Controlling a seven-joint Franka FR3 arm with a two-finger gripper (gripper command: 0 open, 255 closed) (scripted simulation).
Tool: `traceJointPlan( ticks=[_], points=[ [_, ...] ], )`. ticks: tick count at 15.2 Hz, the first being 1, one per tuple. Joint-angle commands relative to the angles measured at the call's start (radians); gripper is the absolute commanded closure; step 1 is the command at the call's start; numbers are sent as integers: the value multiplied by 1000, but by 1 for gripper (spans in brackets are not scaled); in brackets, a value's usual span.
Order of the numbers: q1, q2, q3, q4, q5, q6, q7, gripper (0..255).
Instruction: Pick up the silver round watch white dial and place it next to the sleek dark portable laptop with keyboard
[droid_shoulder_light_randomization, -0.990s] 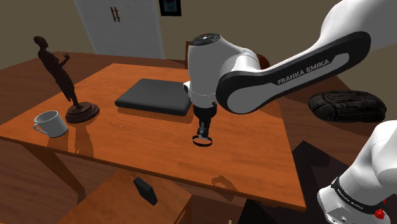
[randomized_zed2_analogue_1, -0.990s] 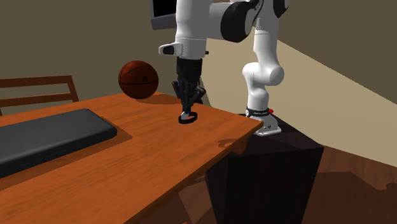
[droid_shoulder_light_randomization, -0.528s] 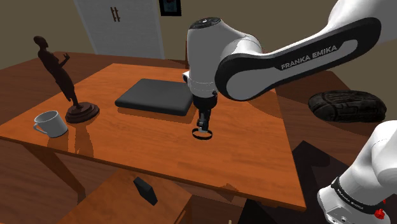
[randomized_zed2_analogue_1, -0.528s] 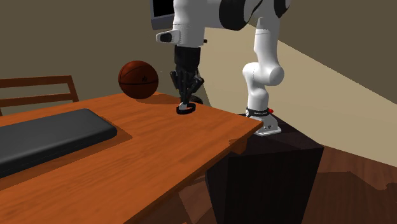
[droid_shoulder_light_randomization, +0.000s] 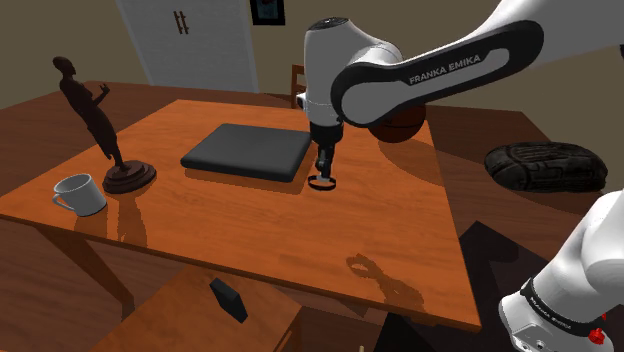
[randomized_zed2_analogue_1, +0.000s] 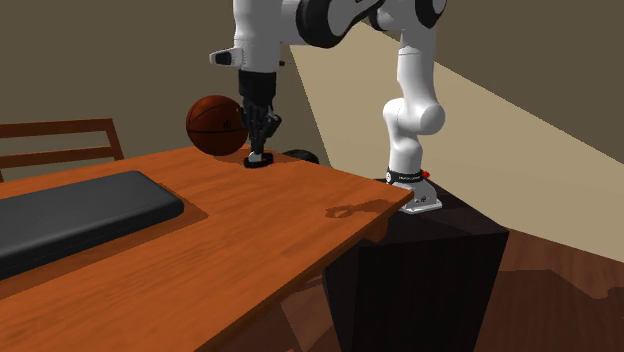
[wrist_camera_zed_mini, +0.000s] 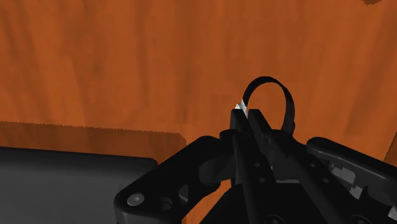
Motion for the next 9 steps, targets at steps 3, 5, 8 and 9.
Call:
traceJointPlan(
  ticks=[3, 5, 8, 9],
  points=[
    [-41, 60, -39, 66, -18, -2, -77, 255],
    [-61, 92, -57, 106, -25, -7, -114, 255],
    [-88, 146, -81, 176, -35, -20, -167, 255],
    [-97, 166, -89, 203, -38, -25, -185, 255]
  ],
)
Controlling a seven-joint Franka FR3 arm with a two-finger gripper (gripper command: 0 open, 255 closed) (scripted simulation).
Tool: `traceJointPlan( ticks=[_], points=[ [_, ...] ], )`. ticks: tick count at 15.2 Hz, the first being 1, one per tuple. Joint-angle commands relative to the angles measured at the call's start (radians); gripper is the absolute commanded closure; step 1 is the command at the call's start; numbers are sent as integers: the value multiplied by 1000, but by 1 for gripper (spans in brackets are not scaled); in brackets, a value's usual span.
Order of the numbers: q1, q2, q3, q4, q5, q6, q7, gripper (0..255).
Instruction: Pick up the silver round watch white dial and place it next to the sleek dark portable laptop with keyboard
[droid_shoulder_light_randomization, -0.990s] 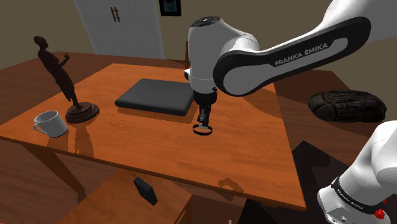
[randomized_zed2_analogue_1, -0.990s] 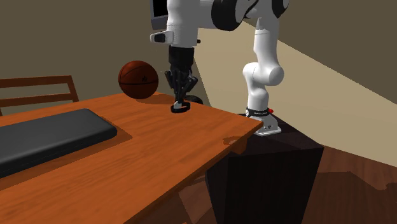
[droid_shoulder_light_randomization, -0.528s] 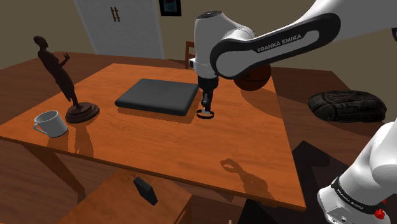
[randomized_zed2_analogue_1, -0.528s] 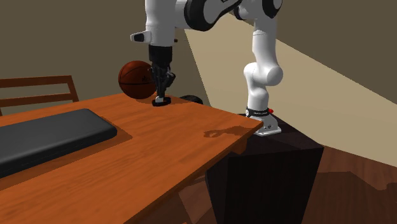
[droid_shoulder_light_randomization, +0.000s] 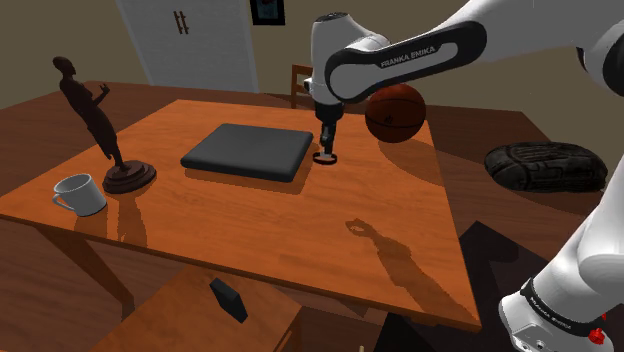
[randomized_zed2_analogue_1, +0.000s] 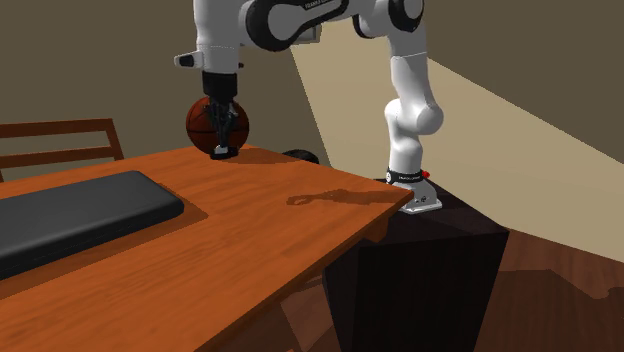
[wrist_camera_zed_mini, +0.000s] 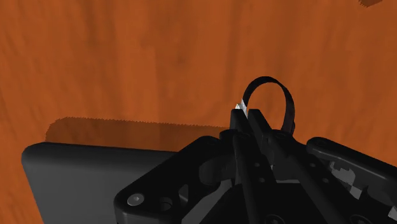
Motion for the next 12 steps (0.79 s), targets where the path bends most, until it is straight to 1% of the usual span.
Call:
traceJointPlan(
  ticks=[1, 5, 8, 11, 12],
  points=[
    [-18, 41, -16, 54, -7, -10, -37, 255],
    [-50, 132, -43, 182, -18, -42, -104, 255],
    [-70, 212, -62, 300, -26, -76, -154, 255],
    [-88, 305, -79, 442, -33, -121, -203, 255],
    [-94, 357, -87, 524, -36, -149, -227, 255]
  ],
)
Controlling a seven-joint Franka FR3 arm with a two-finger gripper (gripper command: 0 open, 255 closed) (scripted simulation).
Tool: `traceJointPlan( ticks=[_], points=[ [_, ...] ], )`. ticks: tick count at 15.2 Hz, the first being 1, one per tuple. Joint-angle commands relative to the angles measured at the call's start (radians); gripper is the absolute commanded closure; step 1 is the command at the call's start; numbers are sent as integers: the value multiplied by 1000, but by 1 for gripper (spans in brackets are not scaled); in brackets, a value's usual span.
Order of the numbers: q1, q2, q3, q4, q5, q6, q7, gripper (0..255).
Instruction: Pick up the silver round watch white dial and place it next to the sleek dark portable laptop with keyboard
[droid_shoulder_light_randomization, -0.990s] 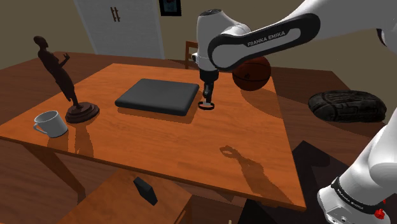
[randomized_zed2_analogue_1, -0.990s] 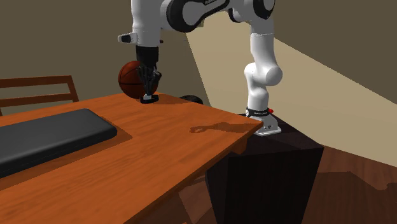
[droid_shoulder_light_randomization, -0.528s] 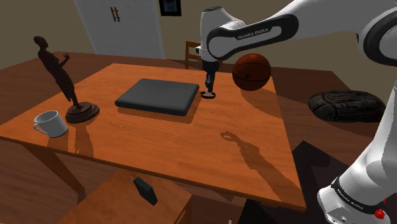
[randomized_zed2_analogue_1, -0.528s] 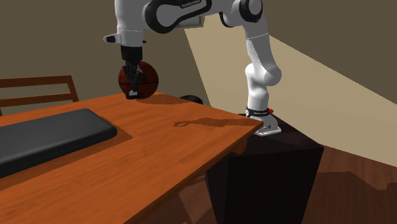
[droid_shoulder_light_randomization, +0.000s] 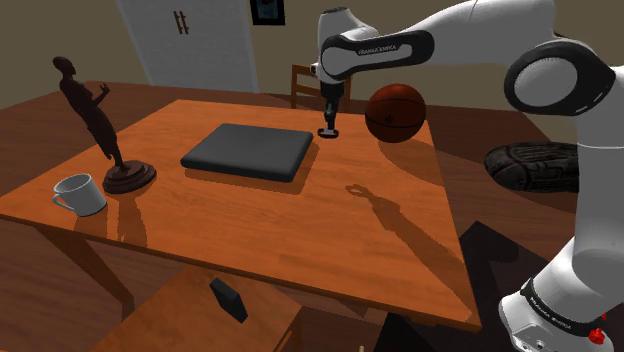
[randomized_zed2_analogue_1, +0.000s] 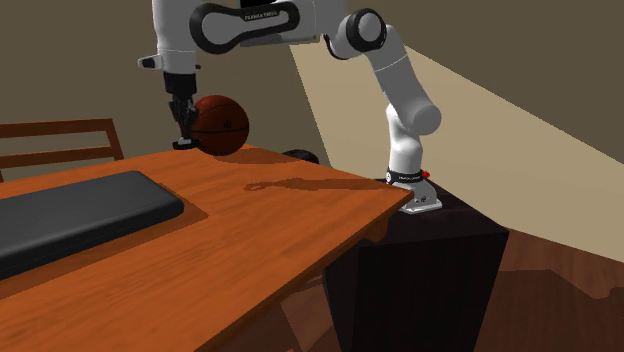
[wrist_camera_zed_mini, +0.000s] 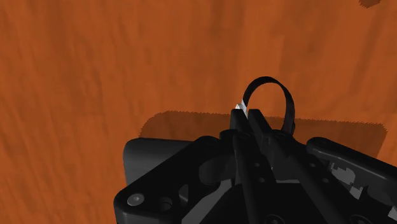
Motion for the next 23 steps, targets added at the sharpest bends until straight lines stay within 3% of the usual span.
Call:
traceJointPlan(
  ticks=[1, 19, 23],
  points=[
    [-7, 43, -7, 56, -3, -12, -20, 255],
    [-15, 82, -16, -124, -22, 205, 8, 255],
    [-15, 85, -17, -129, -23, 213, 10, 255]
  ],
)
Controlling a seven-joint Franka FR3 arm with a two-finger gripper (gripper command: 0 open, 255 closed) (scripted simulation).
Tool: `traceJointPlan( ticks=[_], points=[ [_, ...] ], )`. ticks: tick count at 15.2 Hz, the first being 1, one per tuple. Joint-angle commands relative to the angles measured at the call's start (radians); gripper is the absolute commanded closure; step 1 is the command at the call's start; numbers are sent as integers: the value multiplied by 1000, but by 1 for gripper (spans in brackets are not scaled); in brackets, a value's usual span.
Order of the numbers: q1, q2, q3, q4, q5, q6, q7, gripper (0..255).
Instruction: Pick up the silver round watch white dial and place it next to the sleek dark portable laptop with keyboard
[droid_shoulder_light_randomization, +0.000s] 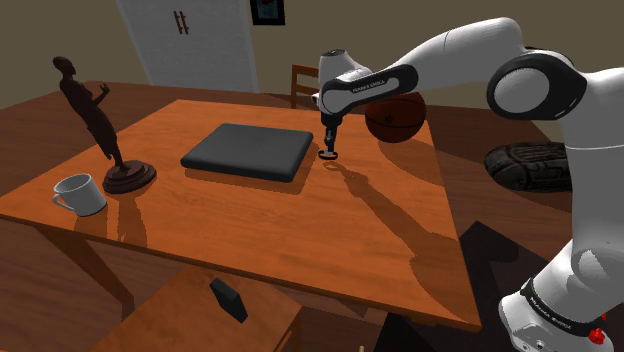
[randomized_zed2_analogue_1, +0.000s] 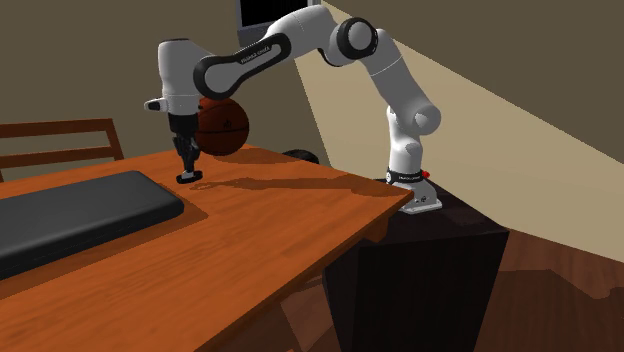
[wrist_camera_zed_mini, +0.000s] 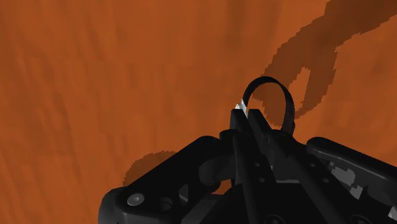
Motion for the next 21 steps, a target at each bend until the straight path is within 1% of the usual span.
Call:
traceJointPlan(
  ticks=[1, 4, 5, 10, 14, 21],
  points=[
    [0, 1, 0, 0, 0, 1, 0, 255],
    [0, 1, 0, 0, 0, 1, 0, 255],
    [0, 1, 0, 0, 0, 1, 0, 0],
    [0, 1, 0, 0, 0, 1, 0, 0],
    [4, -44, 8, 55, 13, -98, -9, 0],
    [4, -44, 8, 55, 13, -98, -9, 0]
  ],
)
